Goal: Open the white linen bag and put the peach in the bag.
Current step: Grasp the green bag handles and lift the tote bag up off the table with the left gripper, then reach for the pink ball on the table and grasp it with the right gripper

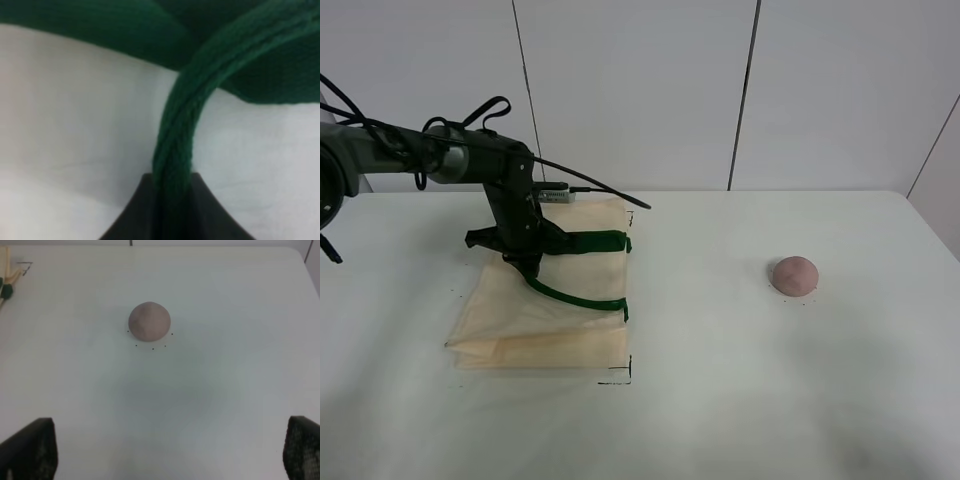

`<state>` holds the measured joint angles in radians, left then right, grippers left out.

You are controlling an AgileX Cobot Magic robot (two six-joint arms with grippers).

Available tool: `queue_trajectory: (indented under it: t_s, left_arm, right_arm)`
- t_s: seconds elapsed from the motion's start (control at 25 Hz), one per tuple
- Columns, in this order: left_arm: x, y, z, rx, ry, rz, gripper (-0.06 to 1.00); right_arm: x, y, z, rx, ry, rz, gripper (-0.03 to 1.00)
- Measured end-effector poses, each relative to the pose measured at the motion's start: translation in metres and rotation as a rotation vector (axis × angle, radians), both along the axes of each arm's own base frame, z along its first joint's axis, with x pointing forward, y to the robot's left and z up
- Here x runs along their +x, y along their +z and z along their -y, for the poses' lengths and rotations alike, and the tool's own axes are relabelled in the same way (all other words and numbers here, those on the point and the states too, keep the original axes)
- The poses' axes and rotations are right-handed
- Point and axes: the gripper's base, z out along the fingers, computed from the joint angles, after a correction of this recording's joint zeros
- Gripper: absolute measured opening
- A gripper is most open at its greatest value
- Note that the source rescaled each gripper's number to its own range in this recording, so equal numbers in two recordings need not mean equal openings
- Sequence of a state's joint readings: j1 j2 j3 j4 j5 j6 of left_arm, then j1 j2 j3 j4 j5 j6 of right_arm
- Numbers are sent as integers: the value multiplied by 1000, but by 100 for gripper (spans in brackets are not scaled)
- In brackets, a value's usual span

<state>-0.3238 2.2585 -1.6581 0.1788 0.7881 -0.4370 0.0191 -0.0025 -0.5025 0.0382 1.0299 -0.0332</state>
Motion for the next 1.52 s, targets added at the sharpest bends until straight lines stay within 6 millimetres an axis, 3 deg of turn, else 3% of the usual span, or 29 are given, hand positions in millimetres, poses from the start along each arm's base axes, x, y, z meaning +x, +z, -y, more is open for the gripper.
queue_trajectory:
  t_s: [0.12,0.36,0.52,0.68,0.92,1.04,1.2,1.36,1.52]
  left_arm:
    - [8,29,2,7,-9,18,0]
    - [14,132,2,6,-89,115,0]
    - [14,189,5,-38,-162,242,0]
    - [1,230,8,-134,-194,332,0]
    - [-22,272,3,-174,-221,421,0]
    - [-30,285,0,-182,-222,450,0]
    - [-35,292,-1,-189,-224,467,0]
    - [-37,295,-1,-194,-225,472,0]
    - [-37,295,-1,-195,-225,472,0]
  right_arm:
    - [0,0,0,0,0,0,100]
    - [0,0,0,0,0,0,100]
    - [0,0,0,0,0,0,100]
    - [0,0,0,0,0,0,100]
    - [7,2,0,2,-1,-41,100]
    - [31,12,-1,4,-5,-142,100]
    - [88,27,-1,-1,-5,-277,100]
    - [163,32,-3,-5,-8,-394,100]
    - [250,19,-4,-9,-9,-533,100]
